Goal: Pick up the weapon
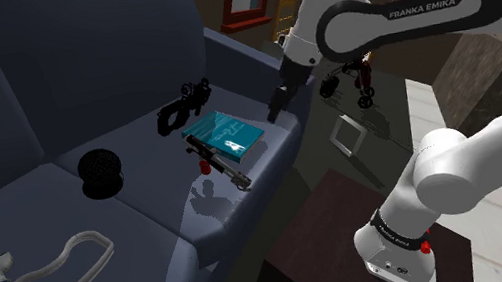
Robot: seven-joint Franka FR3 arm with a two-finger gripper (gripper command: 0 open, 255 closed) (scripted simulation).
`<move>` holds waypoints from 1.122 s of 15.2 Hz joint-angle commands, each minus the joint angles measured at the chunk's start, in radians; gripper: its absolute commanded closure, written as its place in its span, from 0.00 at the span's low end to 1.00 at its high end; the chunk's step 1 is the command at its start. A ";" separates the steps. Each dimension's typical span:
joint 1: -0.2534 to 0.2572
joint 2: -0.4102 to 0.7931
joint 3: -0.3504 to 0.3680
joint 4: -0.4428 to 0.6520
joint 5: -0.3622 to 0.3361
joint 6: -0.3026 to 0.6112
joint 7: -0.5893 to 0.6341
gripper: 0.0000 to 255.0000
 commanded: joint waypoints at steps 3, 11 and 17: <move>-0.003 0.135 0.021 -0.023 -0.009 0.186 0.007 0.00; -0.027 0.458 0.066 0.014 -0.083 0.520 0.068 0.00; -0.031 0.723 0.055 0.118 -0.261 0.711 0.207 0.00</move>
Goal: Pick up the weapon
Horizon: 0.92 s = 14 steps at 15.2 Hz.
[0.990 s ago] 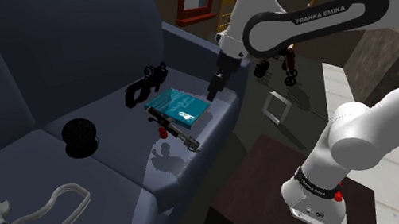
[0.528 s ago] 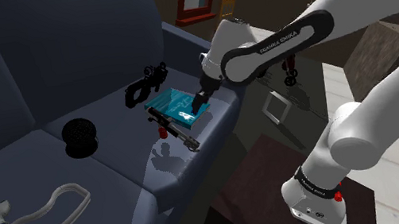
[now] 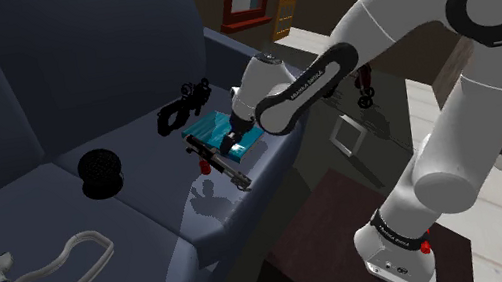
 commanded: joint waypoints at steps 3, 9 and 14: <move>0.042 0.180 -0.061 0.091 -0.136 0.110 0.107 0.00; 0.091 0.287 -0.119 0.135 -0.185 0.181 0.154 0.00; 0.113 0.337 -0.145 0.147 -0.200 0.221 0.172 0.00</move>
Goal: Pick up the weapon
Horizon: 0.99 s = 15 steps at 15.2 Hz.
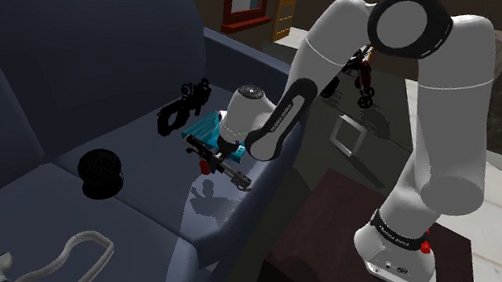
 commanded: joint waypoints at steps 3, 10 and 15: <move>0.001 0.005 -0.002 0.002 -0.001 0.004 0.001 1.00; 0.001 0.005 -0.002 0.002 -0.001 0.004 0.001 1.00; -0.031 -0.065 0.036 -0.014 0.021 -0.052 -0.025 1.00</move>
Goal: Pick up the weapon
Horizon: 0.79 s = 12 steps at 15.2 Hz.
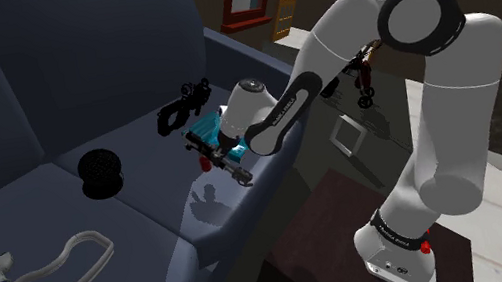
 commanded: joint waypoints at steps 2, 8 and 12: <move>-0.020 -0.043 0.023 -0.009 0.017 -0.034 -0.018 1.00; -0.051 -0.122 0.063 -0.018 0.061 -0.105 -0.059 1.00; -0.059 -0.149 0.075 -0.019 0.078 -0.131 -0.074 1.00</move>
